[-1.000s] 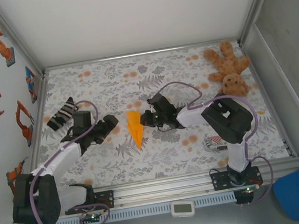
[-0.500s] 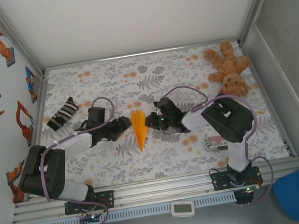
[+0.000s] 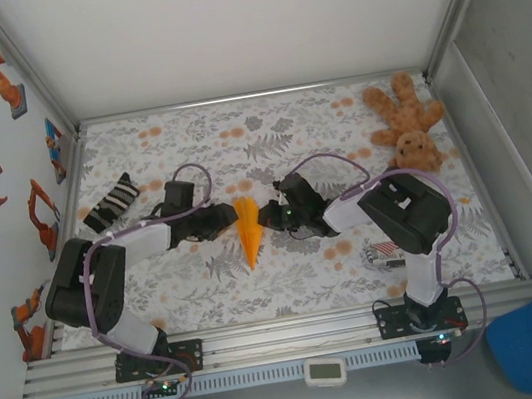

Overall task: Fold a paper plane with a square sheet of paper (pick it up from the middle)
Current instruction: Turn over the paper plane at the center of the table, then move the paper plane to the center of the table.

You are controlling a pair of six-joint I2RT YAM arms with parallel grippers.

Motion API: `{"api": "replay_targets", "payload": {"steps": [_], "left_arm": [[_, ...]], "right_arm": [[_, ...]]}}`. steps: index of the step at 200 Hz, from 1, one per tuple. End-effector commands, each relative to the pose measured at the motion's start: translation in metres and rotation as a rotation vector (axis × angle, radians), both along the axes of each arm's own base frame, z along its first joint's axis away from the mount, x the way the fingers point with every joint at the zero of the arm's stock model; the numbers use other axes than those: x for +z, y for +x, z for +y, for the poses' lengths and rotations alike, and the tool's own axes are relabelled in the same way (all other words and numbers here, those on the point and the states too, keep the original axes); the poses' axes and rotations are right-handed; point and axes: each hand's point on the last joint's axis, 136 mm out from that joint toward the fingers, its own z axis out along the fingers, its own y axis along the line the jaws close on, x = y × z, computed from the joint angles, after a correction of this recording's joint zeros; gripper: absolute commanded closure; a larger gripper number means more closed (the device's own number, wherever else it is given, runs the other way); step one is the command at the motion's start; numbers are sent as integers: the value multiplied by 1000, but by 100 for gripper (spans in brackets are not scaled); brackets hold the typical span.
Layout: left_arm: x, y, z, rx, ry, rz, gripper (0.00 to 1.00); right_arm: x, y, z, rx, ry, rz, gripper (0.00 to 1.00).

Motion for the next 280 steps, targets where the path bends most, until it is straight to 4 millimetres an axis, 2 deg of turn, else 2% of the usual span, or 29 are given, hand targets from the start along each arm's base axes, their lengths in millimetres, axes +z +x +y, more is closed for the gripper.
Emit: {"api": "replay_targets", "payload": {"steps": [1,48,82,101,129,171,246,280], "left_arm": [[-5,-2,-3,-40,17,28,62],[-11,-2,-3,-44,39,53,88],[6,3,1,-31,27,-6,98],[16,5,4,-21,16,-46,100],[17,6,13,10,19,-64,100],[4,4,16,23,8,-42,100],[-24,1,17,28,20,-4,97],[-28,0,18,28,21,0,96]], "right_arm": [[10,5,2,-6,34,-17,100],[14,7,-1,-18,34,-29,100],[32,13,-10,-34,46,-73,100],[36,15,-17,-40,25,-89,100],[36,18,-27,-60,7,-95,100],[27,20,-33,-76,-14,-85,100],[-5,17,-37,-90,-66,-21,100],[-14,16,-38,-101,-68,8,100]]}}
